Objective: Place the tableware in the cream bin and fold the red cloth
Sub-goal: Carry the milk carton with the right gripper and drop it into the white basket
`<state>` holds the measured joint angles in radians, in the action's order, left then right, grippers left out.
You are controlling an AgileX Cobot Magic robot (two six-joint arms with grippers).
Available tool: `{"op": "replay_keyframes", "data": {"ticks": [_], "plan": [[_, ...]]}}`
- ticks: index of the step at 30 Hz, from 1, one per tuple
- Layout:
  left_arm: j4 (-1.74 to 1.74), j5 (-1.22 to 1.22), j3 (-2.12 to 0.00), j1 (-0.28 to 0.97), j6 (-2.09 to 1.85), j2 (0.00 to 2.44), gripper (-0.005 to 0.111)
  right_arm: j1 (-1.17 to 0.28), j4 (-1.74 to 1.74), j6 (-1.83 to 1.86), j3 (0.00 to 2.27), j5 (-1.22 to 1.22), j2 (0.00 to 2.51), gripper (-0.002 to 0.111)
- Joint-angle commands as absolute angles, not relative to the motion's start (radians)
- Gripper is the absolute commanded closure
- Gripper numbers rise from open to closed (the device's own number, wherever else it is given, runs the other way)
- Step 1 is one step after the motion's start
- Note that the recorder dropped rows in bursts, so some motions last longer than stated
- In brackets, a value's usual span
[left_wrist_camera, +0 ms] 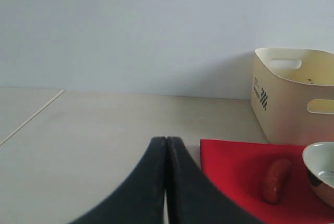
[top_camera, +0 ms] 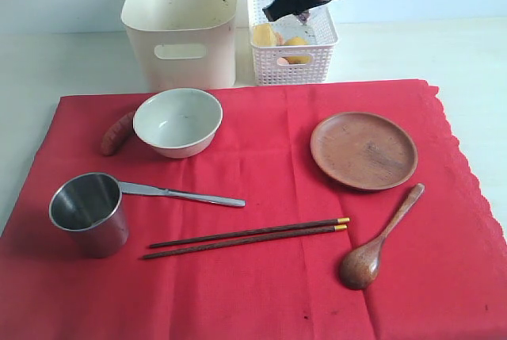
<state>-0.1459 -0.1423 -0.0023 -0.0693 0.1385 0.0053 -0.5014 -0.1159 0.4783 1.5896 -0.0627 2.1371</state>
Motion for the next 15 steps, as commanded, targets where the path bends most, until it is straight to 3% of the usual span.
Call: {"op": "replay_keyframes", "data": {"ticks": [1, 5, 7, 9, 12, 15], "plan": [[-0.152, -0.14, 0.0, -0.07, 0.135, 0.0, 0.106, -0.489, -0.132, 0.467, 1.617, 0.093, 2.205, 0.108], [-0.152, -0.14, 0.0, -0.07, 0.135, 0.0, 0.106, -0.489, -0.147, 0.467, 1.617, 0.2, 2.248, 0.108], [-0.152, -0.14, 0.0, -0.07, 0.135, 0.0, 0.106, -0.489, -0.225, 0.47, 1.617, 0.278, 2.276, 0.102], [-0.152, -0.14, 0.0, -0.07, 0.135, 0.0, 0.106, -0.489, -0.257, 0.47, 1.617, 0.316, 2.29, 0.092], [-0.152, -0.14, 0.0, -0.07, 0.135, 0.0, 0.106, -0.489, -0.262, 0.47, 1.617, 0.33, 2.292, 0.064], [-0.152, -0.14, 0.0, -0.07, 0.135, 0.0, 0.106, -0.489, -0.262, 0.47, 1.617, 0.33, 2.3, 0.045]]}}
